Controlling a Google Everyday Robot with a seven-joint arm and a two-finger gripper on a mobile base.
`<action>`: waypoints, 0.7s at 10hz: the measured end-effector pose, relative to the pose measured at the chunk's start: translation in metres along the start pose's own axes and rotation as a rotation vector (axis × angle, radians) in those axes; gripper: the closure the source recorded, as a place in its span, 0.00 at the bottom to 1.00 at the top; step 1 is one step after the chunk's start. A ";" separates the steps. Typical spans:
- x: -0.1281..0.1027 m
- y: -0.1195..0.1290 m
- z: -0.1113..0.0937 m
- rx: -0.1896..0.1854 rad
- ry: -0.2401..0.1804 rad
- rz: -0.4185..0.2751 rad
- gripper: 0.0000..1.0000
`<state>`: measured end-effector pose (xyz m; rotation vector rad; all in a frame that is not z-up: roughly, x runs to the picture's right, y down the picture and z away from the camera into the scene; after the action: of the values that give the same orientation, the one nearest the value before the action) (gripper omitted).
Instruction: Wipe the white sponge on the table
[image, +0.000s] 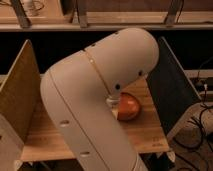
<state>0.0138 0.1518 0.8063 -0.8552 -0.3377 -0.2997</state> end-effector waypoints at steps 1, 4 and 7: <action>-0.005 -0.002 0.008 -0.013 0.010 -0.024 0.20; -0.014 -0.014 0.031 -0.040 0.058 -0.083 0.20; -0.018 -0.026 0.041 -0.048 0.093 -0.101 0.20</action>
<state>-0.0193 0.1702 0.8416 -0.8697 -0.2887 -0.4409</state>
